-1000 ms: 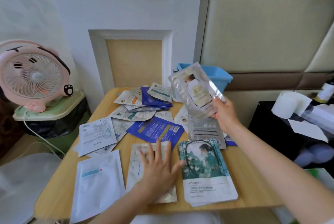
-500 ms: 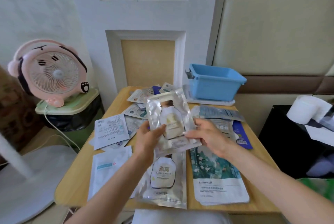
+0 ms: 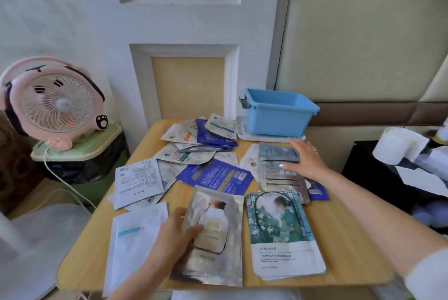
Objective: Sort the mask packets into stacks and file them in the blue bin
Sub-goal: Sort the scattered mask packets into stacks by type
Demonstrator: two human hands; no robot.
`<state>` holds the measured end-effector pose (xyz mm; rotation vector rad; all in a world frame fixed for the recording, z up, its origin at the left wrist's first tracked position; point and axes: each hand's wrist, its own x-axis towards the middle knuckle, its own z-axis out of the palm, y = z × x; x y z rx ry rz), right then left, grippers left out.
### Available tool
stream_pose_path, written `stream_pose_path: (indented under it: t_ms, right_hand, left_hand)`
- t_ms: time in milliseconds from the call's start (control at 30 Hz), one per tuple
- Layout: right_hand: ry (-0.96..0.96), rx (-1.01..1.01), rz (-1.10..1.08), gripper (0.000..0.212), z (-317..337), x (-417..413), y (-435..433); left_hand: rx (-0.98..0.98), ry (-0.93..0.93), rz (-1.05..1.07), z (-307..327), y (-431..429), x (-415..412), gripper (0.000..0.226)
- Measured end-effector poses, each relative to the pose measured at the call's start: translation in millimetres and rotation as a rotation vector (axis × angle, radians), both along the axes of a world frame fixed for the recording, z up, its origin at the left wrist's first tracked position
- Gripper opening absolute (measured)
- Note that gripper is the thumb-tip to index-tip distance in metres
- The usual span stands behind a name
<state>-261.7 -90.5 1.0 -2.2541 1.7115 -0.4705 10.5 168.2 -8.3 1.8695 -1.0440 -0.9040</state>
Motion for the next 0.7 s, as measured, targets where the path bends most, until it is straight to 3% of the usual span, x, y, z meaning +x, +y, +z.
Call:
stream_pose_path:
  t_ms: [67,167,233,333,467,567,633,700]
  right_hand:
    - [0.073,0.043,0.006,0.097,-7,1,-5]
    - [0.134,0.131,0.008,0.105,-14,11,-14]
    - [0.1,0.212,-0.004,0.11,-17,19,-17]
    - [0.101,0.185,-0.027,0.088,-12,25,-16]
    - [0.275,-0.061,-0.07,0.045,-11,24,-18]
    - [0.284,-0.226,-0.061,0.033,-10,20,-19]
    - [0.019,-0.347,-0.079,0.021,11,25,-10]
    - [-0.522,-0.242,-0.094,0.02,40,32,9]
  left_hand:
    - [-0.034,-0.2,0.029,-7,-1,-2,0.064]
    - [-0.305,-0.727,-0.068,-10,-4,1,0.093]
    - [-0.426,-0.931,-0.334,-20,-7,2,0.087]
    - [-0.309,-1.263,-0.553,-43,-5,-1,0.065]
    - [-0.185,-1.22,-0.566,-54,1,-3,0.063]
    - [-0.178,-1.198,-0.561,-54,-1,-4,0.065]
    - [-0.126,-1.181,-0.593,-52,-2,-5,0.066]
    - [-0.214,-1.141,-0.534,-35,-8,-5,0.062]
